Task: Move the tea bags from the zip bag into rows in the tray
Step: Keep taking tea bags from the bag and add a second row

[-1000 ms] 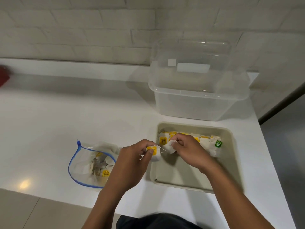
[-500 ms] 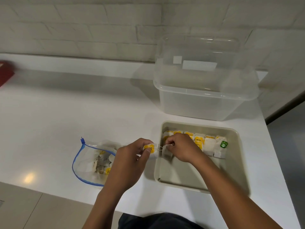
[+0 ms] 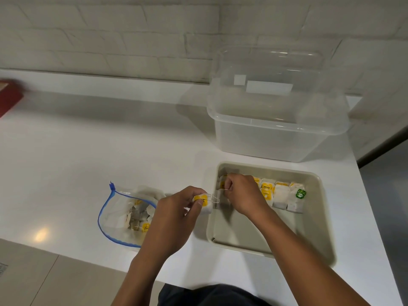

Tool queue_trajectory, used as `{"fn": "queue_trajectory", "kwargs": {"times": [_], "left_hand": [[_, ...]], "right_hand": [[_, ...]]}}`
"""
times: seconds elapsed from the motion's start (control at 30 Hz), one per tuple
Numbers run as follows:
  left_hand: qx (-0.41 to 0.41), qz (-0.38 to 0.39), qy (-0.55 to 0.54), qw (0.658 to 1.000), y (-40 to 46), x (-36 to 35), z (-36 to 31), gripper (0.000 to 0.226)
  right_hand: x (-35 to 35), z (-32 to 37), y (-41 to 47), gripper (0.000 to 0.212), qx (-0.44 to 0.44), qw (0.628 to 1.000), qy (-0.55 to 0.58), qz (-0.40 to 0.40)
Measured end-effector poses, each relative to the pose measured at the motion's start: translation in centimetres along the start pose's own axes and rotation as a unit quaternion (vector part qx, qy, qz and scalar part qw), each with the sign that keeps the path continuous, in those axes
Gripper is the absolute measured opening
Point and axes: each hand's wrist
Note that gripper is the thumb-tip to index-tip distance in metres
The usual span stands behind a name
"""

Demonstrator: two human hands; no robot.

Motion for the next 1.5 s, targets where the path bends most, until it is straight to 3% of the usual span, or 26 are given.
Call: {"fn": "queue_trajectory", "kwargs": {"times": [0.17, 0.23, 0.33, 0.53, 0.63, 0.97, 1.5], "left_hand": [[0.000, -0.003, -0.002, 1.000, 0.1, -0.2, 0.2, 0.015], [0.000, -0.005, -0.005, 1.000, 0.1, -0.1, 0.2, 0.014], [0.002, -0.007, -0.003, 1.000, 0.2, -0.2, 0.3, 0.015], [0.003, 0.001, -0.007, 1.000, 0.4, -0.4, -0.1, 0.020], [0.004, 0.007, -0.008, 1.000, 0.4, -0.6, -0.3, 0.019], [0.006, -0.008, -0.015, 1.000, 0.5, -0.2, 0.1, 0.019], [0.013, -0.016, -0.029, 0.999, 0.6, -0.3, -0.2, 0.015]], "right_hand": [[0.1, 0.3, -0.2, 0.003, -0.007, 1.000, -0.020, -0.020], [0.5, 0.4, -0.6, 0.014, -0.008, 0.998, -0.038, -0.049], [1.1, 0.1, -1.6, 0.013, -0.011, 0.996, -0.039, -0.076], [0.1, -1.7, -4.0, 0.012, 0.011, 0.993, -0.037, 0.108], [-0.4, -1.7, -5.0, 0.018, 0.039, 0.989, -0.068, 0.128], [-1.0, -1.3, -5.2, 0.035, 0.048, 0.991, -0.081, 0.097], [-0.5, -1.8, -5.2, 0.030, 0.056, 0.996, -0.064, 0.029]]}}
Point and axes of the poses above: each hand's wrist, its own y-axis towards the middle knuckle, its own x-axis out of the back of the hand, z = x × y, and after that the axes turned 1 degree about y, right-handed
